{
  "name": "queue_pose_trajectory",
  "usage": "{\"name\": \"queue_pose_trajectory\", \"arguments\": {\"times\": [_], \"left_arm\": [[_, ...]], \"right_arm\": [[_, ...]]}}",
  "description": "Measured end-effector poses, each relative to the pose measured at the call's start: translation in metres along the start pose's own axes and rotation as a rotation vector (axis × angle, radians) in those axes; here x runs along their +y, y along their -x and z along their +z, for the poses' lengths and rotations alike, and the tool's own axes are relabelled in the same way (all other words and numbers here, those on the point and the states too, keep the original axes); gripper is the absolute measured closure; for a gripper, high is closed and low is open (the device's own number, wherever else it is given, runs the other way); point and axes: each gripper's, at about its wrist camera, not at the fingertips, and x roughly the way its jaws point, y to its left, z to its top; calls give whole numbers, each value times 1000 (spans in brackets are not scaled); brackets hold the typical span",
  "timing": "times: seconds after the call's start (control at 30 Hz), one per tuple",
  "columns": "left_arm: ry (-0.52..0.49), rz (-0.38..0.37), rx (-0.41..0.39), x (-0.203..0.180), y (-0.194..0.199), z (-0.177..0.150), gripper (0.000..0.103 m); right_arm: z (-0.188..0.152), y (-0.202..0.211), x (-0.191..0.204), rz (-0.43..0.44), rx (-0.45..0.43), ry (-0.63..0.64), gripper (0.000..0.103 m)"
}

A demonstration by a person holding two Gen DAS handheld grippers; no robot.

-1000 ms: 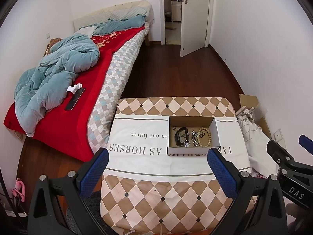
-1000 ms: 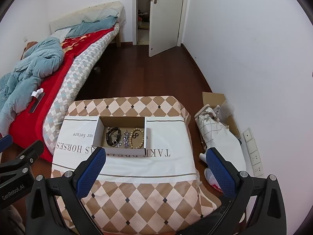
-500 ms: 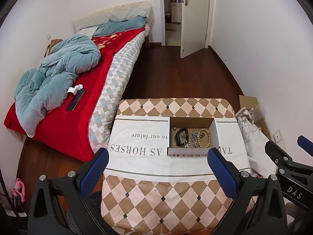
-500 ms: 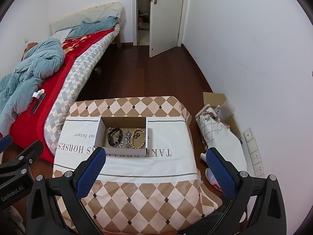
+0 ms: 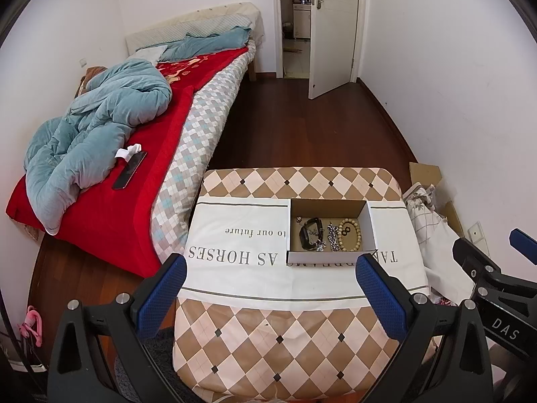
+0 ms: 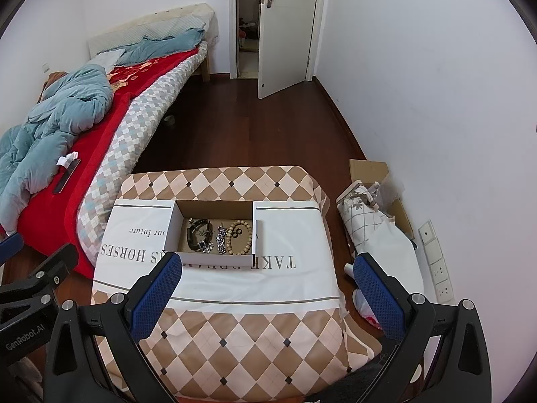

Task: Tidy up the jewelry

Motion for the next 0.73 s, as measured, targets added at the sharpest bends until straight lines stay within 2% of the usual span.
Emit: {"name": "queue_pose_trajectory", "arguments": {"times": [0.73], "left_arm": [[6, -20, -3, 3, 4, -4, 0]], "right_arm": [[-1, 1, 2, 2, 2, 2, 0]]}}
